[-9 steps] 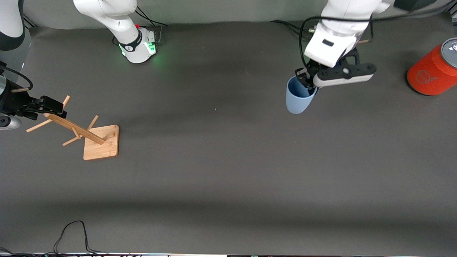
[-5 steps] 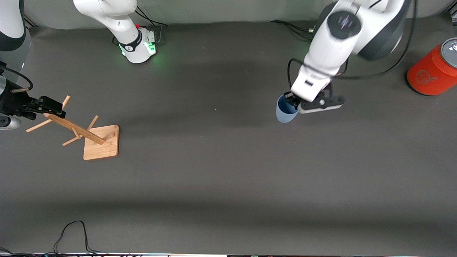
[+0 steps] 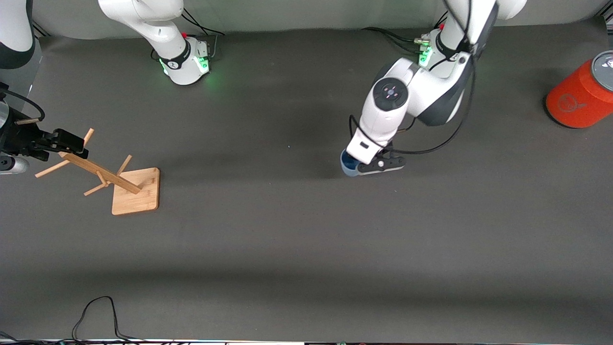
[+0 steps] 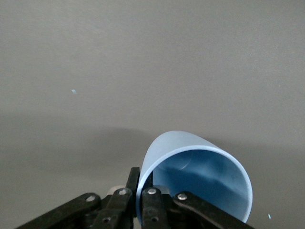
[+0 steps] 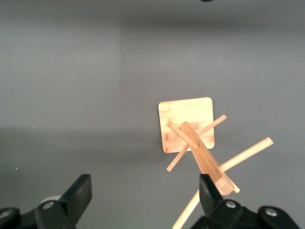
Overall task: Rotate and upright cup with both arms
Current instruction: 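Lower the upright cup onto the table with the left gripper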
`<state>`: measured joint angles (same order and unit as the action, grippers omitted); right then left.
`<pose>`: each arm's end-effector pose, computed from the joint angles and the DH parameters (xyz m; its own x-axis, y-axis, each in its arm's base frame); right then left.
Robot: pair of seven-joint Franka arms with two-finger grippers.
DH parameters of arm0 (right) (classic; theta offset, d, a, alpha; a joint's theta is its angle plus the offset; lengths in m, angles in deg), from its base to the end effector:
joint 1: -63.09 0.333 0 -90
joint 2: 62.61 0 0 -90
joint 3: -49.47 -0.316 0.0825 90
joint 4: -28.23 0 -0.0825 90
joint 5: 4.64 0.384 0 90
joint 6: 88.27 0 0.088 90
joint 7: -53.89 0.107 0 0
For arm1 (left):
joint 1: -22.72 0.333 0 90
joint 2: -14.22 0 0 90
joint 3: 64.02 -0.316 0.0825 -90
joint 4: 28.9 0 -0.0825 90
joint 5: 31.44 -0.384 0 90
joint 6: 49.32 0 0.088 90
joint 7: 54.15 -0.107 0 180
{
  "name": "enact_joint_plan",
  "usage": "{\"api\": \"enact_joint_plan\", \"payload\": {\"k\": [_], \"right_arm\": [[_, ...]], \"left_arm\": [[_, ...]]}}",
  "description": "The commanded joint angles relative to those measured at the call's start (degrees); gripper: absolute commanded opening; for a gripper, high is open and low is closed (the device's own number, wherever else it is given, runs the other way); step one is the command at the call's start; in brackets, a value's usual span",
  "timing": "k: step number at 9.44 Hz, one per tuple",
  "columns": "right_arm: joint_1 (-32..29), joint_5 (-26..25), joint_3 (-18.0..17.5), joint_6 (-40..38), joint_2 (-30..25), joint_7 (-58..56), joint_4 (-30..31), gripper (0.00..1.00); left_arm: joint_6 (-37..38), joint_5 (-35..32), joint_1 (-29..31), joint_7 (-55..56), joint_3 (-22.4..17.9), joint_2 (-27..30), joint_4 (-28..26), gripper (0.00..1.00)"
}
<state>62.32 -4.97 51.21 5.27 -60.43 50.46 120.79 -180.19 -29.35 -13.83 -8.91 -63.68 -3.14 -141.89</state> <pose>0.5691 -0.0252 0.5873 0.9996 0.0164 -0.0213 0.0165 -0.9998 0.0056 0.4859 -0.3656 0.3181 0.9856 0.1687 -0.0149 0.1691 -0.9852 0.0270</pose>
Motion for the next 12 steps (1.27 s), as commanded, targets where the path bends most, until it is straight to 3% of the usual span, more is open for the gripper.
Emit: {"api": "enact_joint_plan", "payload": {"k": [1,5,6,7,9,12], "right_arm": [[-0.11,-0.11,-0.16,0.07,-0.42,-1.13,0.26,1.0],[-0.11,-0.11,-0.16,0.07,-0.42,-1.13,0.34,1.0],[-0.11,-0.11,-0.16,0.07,-0.42,-1.13,0.34,1.0],[-0.11,-0.11,-0.16,0.07,-0.42,-1.13,0.34,1.0],[-0.11,-0.11,-0.16,0.07,-0.33,-1.14,0.34,1.0],[-0.11,-0.11,-0.16,0.07,-0.33,-1.22,0.35,1.0]], "left_arm": [[-4.12,0.46,-0.73,1.95,-0.6,-3.2,-0.38,0.0],[-6.42,0.46,-0.73,2.66,-0.69,-5.5,-1.35,0.0],[-6.42,0.46,-0.55,2.66,-0.6,-5.59,-1.35,0.13],[-6.42,0.46,-0.46,3.01,-0.6,-5.5,-1.26,0.99],[-3.89,0.46,-0.02,3.88,-0.77,-2.88,-0.83,1.0],[12.94,0.37,0.59,4.33,-2.78,3.62,5.91,1.0]]}}
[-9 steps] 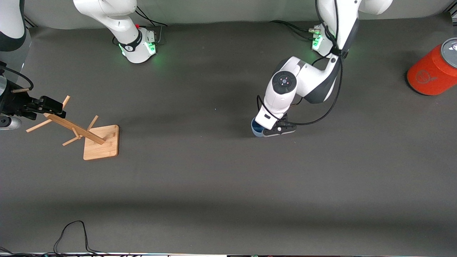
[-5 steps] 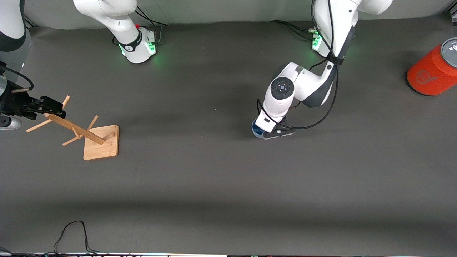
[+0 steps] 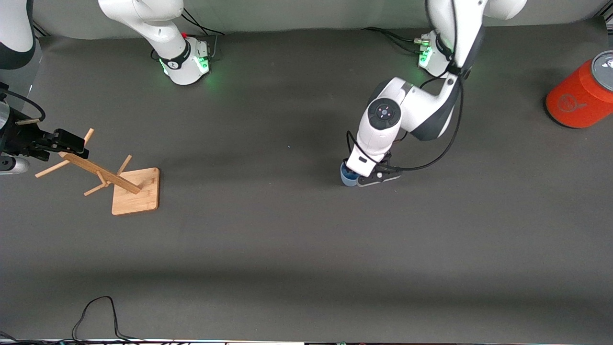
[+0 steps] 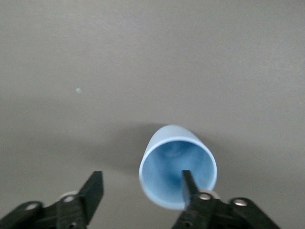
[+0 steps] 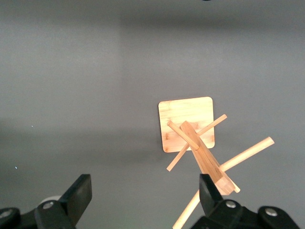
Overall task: Rotate and upright cup with both arms
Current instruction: 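Open the left gripper and lift it away from the cup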
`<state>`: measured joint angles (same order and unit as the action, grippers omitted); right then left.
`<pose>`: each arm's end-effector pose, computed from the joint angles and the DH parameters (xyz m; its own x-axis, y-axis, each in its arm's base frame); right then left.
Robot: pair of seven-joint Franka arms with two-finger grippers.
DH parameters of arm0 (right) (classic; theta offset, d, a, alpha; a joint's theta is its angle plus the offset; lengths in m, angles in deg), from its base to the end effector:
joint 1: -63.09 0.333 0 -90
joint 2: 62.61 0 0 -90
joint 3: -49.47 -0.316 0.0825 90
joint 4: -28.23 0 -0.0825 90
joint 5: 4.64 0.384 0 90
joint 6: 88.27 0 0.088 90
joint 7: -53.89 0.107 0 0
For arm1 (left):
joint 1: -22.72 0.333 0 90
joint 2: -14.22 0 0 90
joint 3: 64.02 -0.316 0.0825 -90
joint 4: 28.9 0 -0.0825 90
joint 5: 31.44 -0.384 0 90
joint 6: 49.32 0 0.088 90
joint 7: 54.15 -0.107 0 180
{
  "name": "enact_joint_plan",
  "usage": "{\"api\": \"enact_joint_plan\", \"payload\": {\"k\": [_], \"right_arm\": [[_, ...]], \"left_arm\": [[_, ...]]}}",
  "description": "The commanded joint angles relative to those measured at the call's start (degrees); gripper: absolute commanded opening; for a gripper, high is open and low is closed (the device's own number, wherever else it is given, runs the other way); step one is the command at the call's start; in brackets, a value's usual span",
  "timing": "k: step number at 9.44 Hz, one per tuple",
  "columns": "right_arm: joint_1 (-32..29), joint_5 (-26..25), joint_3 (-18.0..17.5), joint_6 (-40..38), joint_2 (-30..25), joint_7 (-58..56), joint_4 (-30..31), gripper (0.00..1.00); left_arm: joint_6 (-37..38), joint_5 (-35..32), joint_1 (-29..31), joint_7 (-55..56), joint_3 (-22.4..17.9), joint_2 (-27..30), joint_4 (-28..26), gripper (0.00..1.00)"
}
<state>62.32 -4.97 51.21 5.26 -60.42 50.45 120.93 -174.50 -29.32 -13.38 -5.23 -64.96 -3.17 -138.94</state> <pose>0.5690 -0.0252 0.5860 0.9996 0.0166 -0.0241 0.0167 -0.9998 0.0055 0.4993 -0.3539 0.3317 0.9650 0.2585 -0.0444 0.2581 -0.9660 -0.0136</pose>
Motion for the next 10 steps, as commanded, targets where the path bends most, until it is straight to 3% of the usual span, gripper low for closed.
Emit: {"api": "enact_joint_plan", "payload": {"k": [1,2,4,6,7,8,10], "right_arm": [[-0.12,-0.11,-0.16,0.08,-0.35,-1.22,0.29,1.0],[-0.12,-0.11,-0.16,0.08,-0.35,-1.22,0.3,1.0],[-0.12,-0.11,-0.16,0.08,-0.35,-1.13,0.3,1.0],[-0.12,-0.11,-0.16,0.08,-0.35,-1.22,0.3,1.0],[-0.12,-0.11,-0.16,0.08,-0.35,-1.22,0.3,1.0],[-0.12,-0.11,-0.16,0.08,-0.35,-1.22,0.3,1.0],[-0.12,-0.11,-0.16,0.08,-0.35,-1.22,0.3,1.0]], "left_arm": [[14.71,0.24,0.23,0.48,-2.21,4.28,8.21,1.0],[21.75,-0.19,0.32,-0.39,-4.13,4.2,14.27,1.0],[28.91,-0.46,0.32,-1.36,-11.67,4.9,24.13,1.0],[28.86,-0.29,0.32,-13.6,-20.63,9.1,23.92,1.0],[30.16,-0.54,0.93,-16.19,-22.07,10.6,23.65,1.0],[32.35,-0.98,3.81,-19.35,-21.73,13.4,22.43,1.0],[37.27,-2.38,3.93,-20.79,-21.38,16.76,21.8,1.0]]}}
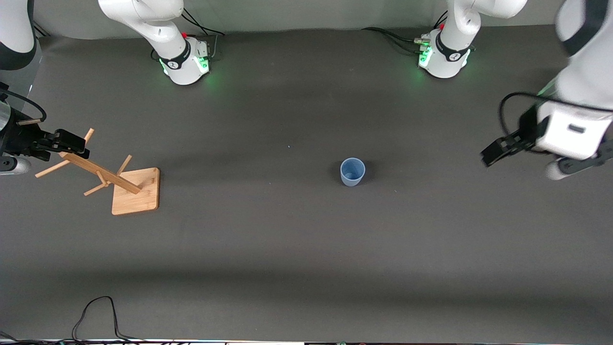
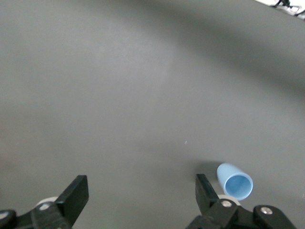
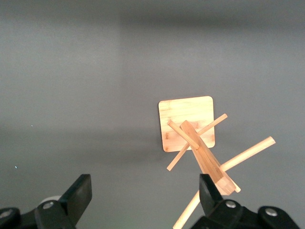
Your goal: Rotate and upright cup with both arms
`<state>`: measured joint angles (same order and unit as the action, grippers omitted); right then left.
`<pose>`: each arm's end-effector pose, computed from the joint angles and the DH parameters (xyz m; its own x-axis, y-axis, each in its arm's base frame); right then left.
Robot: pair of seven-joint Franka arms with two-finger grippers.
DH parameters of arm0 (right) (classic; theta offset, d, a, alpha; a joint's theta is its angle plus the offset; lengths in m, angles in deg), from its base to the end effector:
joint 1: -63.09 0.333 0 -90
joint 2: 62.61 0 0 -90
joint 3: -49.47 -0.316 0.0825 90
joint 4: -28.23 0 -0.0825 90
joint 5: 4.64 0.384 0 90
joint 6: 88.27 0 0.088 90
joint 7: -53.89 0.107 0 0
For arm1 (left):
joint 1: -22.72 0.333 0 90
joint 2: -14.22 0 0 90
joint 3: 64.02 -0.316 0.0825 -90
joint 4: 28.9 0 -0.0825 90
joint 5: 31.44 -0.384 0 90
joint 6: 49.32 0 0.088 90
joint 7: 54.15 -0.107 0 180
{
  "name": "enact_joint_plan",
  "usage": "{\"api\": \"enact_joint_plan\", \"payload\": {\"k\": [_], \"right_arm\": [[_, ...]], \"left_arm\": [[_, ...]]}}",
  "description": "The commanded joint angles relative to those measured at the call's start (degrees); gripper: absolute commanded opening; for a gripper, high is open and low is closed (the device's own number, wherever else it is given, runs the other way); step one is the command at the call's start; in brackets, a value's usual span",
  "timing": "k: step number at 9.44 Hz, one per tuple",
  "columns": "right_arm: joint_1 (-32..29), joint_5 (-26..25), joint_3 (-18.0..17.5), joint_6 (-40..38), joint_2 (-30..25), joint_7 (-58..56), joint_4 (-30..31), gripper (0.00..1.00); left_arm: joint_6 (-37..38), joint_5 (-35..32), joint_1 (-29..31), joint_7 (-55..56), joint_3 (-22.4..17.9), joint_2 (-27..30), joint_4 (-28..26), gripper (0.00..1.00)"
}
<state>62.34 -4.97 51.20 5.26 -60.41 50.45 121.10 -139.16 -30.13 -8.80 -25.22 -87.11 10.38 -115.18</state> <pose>0.5689 -0.0249 0.5845 0.9995 0.0171 -0.0272 0.0173 -0.9998 0.0053 0.5659 -0.0944 0.6200 0.9370 0.3494 0.0021 0.3494 -0.9370 -0.0028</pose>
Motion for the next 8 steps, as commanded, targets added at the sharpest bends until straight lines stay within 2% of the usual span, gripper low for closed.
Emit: {"api": "enact_joint_plan", "payload": {"k": [1,2,3,4,8], "right_arm": [[-0.13,-0.11,-0.15,0.08,-0.35,-1.22,0.03,1.0],[-0.13,-0.11,-0.15,0.08,-0.35,-1.22,0.12,1.0],[-0.13,-0.11,-0.15,0.08,-0.35,-1.22,0.12,1.0],[-0.13,-0.11,-0.15,0.08,-0.35,-1.22,0.12,1.0],[-0.13,-0.11,-0.15,0.08,-0.35,-1.22,0.03,1.0]], "left_arm": [[2.91,-2.54,-0.21,-0.72,2.69,4.7,-2.66,1.0],[3.0,-3.16,6.05,-0.63,9.23,5.15,-3.27,1.0],[2.74,-3.6,18.12,-0.63,23.13,4.89,-3.19,1.0],[2.91,-3.69,23.99,-0.81,28.58,4.54,-2.67,1.0],[2.48,-3.43,24.31,-0.72,28.81,4.19,-1.96,1.0]]}}
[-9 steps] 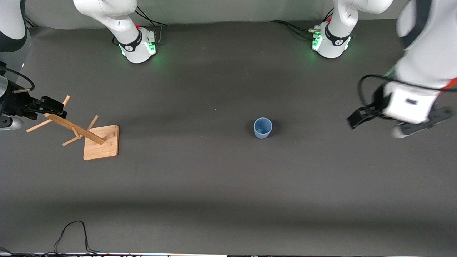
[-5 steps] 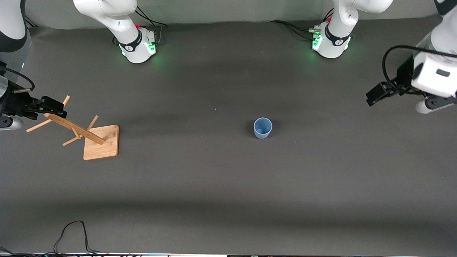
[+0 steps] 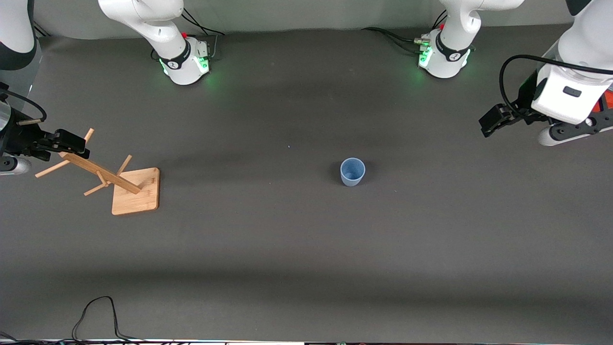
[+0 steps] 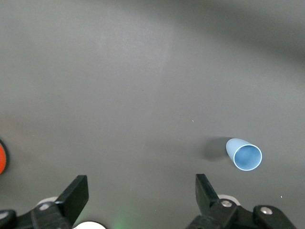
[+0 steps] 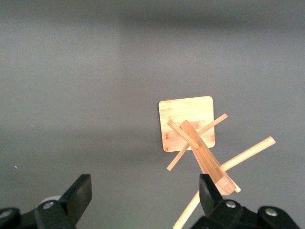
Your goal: Rotate and upright cup with both arms
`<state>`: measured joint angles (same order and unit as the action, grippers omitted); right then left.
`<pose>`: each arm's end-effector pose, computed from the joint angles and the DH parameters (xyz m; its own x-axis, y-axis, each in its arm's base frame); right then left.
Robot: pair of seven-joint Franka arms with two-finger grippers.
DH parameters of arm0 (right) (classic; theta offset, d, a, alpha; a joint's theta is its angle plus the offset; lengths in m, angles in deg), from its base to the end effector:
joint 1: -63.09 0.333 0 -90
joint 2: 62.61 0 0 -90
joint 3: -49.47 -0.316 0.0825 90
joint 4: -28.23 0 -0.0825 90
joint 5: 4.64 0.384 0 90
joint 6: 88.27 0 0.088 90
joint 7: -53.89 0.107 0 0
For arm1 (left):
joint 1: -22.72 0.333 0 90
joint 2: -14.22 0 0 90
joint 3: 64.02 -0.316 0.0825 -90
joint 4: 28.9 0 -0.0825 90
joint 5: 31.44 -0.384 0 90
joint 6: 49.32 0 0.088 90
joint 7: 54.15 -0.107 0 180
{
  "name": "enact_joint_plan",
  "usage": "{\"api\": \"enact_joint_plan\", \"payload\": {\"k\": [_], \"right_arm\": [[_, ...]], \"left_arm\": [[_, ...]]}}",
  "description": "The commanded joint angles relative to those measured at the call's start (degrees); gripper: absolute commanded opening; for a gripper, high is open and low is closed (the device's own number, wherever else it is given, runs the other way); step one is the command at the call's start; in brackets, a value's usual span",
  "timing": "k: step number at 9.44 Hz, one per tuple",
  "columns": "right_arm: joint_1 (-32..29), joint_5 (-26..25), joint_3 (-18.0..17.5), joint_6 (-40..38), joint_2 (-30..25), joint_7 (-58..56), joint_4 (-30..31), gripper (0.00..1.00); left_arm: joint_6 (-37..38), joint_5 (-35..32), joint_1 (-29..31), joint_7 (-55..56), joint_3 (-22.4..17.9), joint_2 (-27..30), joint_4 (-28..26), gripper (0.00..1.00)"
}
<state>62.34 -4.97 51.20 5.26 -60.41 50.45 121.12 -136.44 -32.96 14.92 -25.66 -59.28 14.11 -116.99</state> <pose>0.5689 -0.0249 0.5844 0.9995 0.0171 -0.0276 0.0173 -0.9998 0.0053 0.5378 -0.1166 0.6348 0.9612 0.2759 -0.0040 0.2756 -0.9607 -0.0321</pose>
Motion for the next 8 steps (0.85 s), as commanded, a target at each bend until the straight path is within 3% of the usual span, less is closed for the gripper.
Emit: {"api": "enact_joint_plan", "payload": {"k": [1,3,6,8], "right_arm": [[-0.13,-0.11,-0.15,0.08,-0.35,-1.21,0.1,1.0],[-0.13,-0.11,-0.15,0.08,-0.35,-1.21,0.1,1.0],[-0.13,-0.11,-0.15,0.08,-0.35,-1.21,0.1,1.0],[-0.13,-0.11,-0.15,0.08,-0.35,-1.21,0.19,1.0]], "left_arm": [[-0.42,-0.68,-0.02,-0.28,0.97,0.28,-0.24,1.0],[-0.86,-0.77,-0.72,-1.06,0.62,0.02,0.11,1.0],[-3.05,0.37,-0.38,-3.86,-3.85,-1.12,1.34,1.0],[-2.19,1.86,2.51,-8.27,-4.82,-1.12,1.6,1.0]]}}
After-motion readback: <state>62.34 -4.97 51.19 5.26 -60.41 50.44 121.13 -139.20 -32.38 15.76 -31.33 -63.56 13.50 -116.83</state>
